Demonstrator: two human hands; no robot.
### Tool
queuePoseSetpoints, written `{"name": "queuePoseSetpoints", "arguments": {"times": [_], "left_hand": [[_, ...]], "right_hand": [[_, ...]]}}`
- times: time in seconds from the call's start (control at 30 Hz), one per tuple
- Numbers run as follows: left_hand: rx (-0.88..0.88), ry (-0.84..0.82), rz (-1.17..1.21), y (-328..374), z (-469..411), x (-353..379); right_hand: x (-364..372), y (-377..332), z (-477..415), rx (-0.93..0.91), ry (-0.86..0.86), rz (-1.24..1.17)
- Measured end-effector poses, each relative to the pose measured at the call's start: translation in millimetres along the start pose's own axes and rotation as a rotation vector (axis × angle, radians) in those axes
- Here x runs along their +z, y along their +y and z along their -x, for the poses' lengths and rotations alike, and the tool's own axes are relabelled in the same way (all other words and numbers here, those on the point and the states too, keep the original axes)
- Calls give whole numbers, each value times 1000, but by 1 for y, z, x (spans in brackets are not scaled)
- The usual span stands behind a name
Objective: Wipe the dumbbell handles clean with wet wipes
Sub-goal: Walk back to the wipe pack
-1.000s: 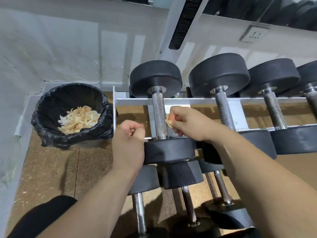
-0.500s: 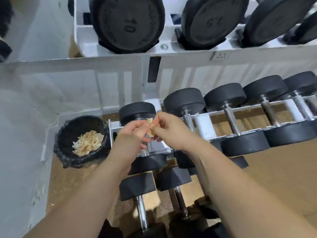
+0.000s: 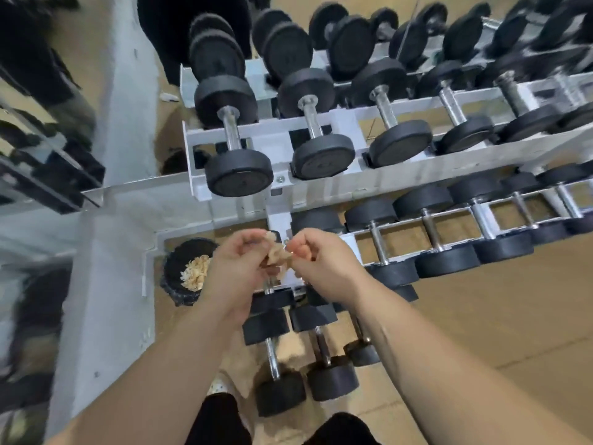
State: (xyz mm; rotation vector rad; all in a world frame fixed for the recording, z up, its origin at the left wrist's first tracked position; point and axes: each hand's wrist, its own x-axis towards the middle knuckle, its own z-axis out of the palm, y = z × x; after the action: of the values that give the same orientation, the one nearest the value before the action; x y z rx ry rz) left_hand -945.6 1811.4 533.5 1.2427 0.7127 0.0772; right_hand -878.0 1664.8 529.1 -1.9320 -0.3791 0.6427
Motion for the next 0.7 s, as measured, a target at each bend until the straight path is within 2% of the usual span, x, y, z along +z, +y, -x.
{"name": "queuePoseSetpoints", "arguments": {"times": [0.07, 0.3, 0.43, 0.53, 0.7], "left_hand": [[0, 2, 64, 22, 25, 0], [-17, 50, -139, 43, 64, -30], [3, -49, -179, 55, 42, -64], [19, -45, -246, 64, 10, -100], [-99, 47, -297, 78, -54, -186]], "right_hand": [[-7, -24, 16, -1, 33, -44], [16, -73, 26, 30, 68, -82], [52, -90, -1, 98, 113, -66], [84, -105, -29, 125, 35, -113], [155, -135, -82, 221, -183, -88]]}}
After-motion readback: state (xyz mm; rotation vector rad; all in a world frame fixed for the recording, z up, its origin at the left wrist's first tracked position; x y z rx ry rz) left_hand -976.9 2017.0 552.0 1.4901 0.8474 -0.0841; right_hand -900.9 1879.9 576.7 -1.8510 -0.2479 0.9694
